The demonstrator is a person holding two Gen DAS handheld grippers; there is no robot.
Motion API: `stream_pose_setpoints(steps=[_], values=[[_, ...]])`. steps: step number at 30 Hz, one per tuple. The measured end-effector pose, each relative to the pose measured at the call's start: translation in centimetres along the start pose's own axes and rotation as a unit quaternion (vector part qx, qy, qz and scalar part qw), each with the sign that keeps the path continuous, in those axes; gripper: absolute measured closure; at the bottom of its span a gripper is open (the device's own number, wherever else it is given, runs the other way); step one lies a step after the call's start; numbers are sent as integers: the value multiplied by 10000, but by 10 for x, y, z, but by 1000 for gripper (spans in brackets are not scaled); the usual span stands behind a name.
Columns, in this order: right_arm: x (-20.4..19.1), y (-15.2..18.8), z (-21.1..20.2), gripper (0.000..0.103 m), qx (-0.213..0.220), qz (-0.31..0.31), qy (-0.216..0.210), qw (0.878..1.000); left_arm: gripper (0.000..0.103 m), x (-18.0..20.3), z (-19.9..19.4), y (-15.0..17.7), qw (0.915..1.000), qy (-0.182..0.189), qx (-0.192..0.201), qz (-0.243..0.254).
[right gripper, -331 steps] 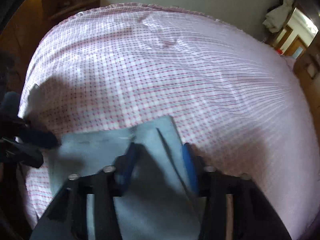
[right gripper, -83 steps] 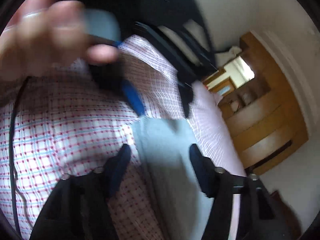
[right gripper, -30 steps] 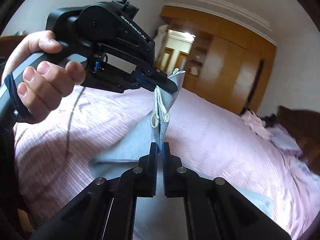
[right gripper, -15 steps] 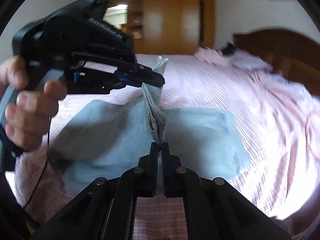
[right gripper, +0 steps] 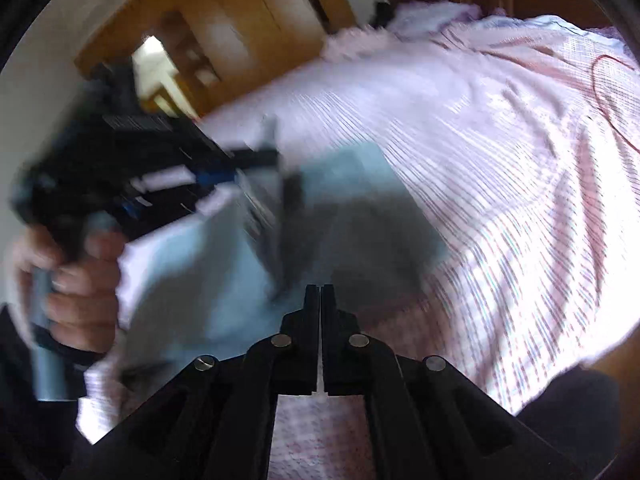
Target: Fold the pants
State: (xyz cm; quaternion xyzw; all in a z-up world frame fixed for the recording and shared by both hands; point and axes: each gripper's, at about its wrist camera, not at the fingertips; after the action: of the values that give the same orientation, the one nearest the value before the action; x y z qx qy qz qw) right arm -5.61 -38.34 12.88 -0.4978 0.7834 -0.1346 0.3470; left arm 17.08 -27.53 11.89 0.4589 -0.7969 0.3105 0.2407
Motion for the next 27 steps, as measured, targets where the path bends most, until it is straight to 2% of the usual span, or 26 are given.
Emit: stream_pose_setpoints(steps=[1,3,5,7,8,10,11,13,17,22,27], values=[[0,2,-5,92,124,-60,-282,9995,99,1,1,1,10000,-19,-7,9],[0,7,-10,58,292,-120,-446,9985,99,2,3,2,10000,-8,-36,-31],[-3,10,-9,51,341,-232,-353,9985,99,3,2,2,10000,-21,-56,-30],[-9,11,-5,51,372,-366,-293,9982,99,5,3,2,10000,-3,-89,2],[-9,10,-2,53,402,-396,-316,9979,99,7,3,3,9999,-3,-116,38],[-10,1,3,80,507,-415,-512,9965,99,11,5,4,9998,-13,-167,91],[-10,0,5,102,494,-403,-511,9967,99,13,6,5,9997,-4,-205,114],[-6,1,6,103,452,-289,-368,9979,99,16,10,5,9995,12,-284,115],[7,4,5,103,393,97,-70,9992,99,25,29,-2,9982,-195,-525,236],[29,2,17,103,64,683,-90,9976,99,32,62,-7,9952,-516,-756,359],[34,4,14,103,196,805,-135,9965,98,29,76,-18,9954,-473,-808,184]])
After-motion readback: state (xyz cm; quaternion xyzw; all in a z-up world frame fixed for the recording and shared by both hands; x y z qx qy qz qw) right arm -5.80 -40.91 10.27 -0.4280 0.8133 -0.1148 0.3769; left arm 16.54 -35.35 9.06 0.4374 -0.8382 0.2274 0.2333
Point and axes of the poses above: each gripper's, at about its wrist camera, not at the fingertips, and z roughly the way its jaws point, x to its right, y to its underside, and after that the axes turned 7 degrees about -x, right-handed
